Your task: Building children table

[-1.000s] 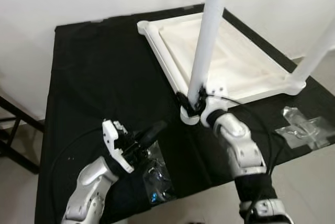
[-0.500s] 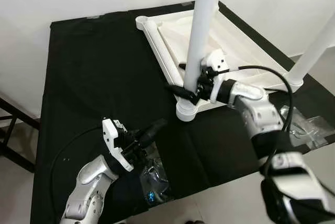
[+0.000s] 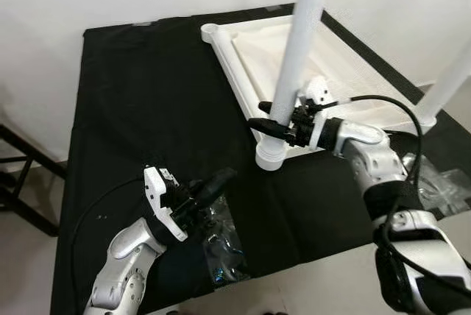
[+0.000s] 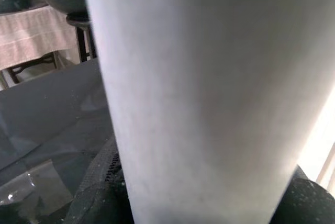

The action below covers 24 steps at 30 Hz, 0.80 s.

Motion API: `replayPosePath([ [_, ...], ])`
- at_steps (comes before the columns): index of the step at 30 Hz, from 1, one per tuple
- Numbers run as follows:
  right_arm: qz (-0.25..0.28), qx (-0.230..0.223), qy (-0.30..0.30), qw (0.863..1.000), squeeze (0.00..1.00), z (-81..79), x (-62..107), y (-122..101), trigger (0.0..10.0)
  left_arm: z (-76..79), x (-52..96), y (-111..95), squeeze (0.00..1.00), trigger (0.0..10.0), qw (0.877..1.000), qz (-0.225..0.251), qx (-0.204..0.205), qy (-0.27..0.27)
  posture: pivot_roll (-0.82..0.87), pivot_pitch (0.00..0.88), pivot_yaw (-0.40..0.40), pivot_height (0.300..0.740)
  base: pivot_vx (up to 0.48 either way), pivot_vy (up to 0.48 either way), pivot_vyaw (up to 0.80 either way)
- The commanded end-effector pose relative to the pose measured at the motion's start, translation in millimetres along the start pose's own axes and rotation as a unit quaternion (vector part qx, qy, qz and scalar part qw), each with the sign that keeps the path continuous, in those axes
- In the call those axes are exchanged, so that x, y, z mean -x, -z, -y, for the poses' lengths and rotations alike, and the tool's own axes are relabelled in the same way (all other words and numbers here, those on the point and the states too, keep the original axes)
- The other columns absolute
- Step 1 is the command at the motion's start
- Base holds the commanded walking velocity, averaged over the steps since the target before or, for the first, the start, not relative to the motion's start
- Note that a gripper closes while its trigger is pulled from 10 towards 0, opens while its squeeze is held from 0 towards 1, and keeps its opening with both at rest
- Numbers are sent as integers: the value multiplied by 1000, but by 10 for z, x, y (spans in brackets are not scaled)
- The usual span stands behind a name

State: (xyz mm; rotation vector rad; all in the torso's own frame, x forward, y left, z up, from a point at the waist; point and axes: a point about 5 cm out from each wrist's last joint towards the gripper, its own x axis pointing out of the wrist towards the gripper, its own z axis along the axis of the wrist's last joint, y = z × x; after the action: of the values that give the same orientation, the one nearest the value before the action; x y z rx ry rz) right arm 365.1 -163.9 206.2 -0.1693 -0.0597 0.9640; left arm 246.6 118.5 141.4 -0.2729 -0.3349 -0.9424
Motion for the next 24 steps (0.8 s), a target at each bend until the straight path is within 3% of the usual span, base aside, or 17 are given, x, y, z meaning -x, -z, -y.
replayPosePath([
  [1, -36, -18, 10, 999, 0, -31, 95, 213, 0, 10, 26, 6, 0, 10000, 1000, -8, 1, 1, 46, 163, -16, 740, 0, 0, 0],
  [5, -53, -19, 42, 998, 0, -307, 229, 455, 0, 1, 40, -12, 0, 10000, 1000, -9, 1, 2, 29, 174, -5, 740, 0, 0, 0],
  [11, -61, -40, 126, 989, 0, -455, 165, 572, 0, -8, 45, -16, 0, 10000, 1000, -10, 2, 3, 26, 178, 4, 740, 0, 0, 0],
  [12, -83, -57, 259, 961, 0, -492, 117, 655, 0, -10, 45, -14, 0, 10000, 1000, -12, 2, 5, 25, 179, -4, 740, 0, 0, 0],
  [13, -83, -57, 259, 961, 0, -492, 117, 655, 0, -10, 45, -14, 0, 10000, 1000, -12, 2, 5, 25, 179, -4, 740, 0, 0, 0],
  [14, -89, -64, 315, 943, 0, -482, 124, 678, 0, -11, 44, -13, 0, 10000, 1000, -12, 2, 5, 25, 179, -4, 740, 0, 0, 0],
  [16, -79, -25, 358, 930, 0, -708, 22, 566, 0, -14, 34, -12, 0, 10000, 1000, -12, 1, 5, 20, 182, -8, 740, 0, 0, 0],
  [17, -73, -9, 351, 933, 0, -789, -41, 507, 0, -16, 35, -11, 0, 10000, 1000, -12, 1, 5, 17, 182, -5, 740, 0, 0, 0],
  [24, -83, -34, 373, 924, 0, -688, -18, 528, 0, -16, 33, -5, 0, 10000, 1000, -13, 1, 7, 23, 172, -10, 740, 0, 0, 0],
])
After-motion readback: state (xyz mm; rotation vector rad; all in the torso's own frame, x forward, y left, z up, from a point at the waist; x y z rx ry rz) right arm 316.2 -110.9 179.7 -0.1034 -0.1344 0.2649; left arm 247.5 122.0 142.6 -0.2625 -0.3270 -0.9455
